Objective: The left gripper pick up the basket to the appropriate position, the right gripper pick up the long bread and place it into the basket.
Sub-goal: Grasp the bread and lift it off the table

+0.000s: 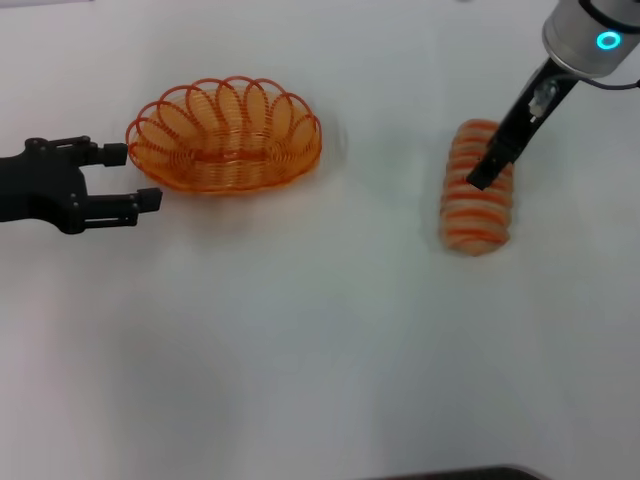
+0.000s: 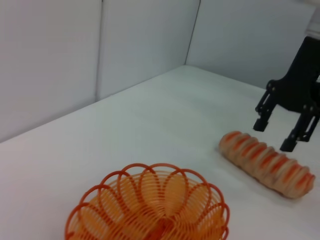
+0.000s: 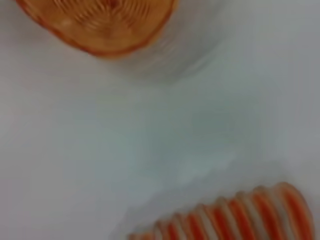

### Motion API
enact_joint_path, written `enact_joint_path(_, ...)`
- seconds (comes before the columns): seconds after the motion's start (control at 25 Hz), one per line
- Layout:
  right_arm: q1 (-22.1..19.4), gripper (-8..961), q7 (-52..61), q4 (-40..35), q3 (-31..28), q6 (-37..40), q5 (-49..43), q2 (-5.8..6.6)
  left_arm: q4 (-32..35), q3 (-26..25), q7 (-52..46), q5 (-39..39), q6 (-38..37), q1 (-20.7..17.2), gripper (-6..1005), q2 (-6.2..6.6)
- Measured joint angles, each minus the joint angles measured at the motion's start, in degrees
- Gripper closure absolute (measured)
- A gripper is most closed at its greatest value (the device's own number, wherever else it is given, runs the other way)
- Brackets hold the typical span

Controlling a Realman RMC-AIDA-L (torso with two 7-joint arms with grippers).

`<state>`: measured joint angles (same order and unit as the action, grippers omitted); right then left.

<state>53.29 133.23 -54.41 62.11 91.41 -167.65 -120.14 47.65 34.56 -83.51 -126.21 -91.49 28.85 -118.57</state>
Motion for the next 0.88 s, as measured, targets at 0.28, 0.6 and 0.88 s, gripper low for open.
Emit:
enact_joint_path(0.28,-0.85,204,-2.85,1.26,1.44,-3.63,-0.11,0.12,-0.67,0.10,-0.24,0.00,0.08,0.44,206,-0.06)
enact_joint_path(0.6,-0.16,207,-4.77,6.38,3.51,-7.94,0.36,0.03,-2.14,0.06,-0.37,0.00,0.59,1.00,207,-0.06)
enact_joint_path(0.88,0.03,210,-5.72,7.52,4.71,-9.37,2.16,0.22,-2.32,0.06,-0.65,0.00,1.21,1.15,207,0.00)
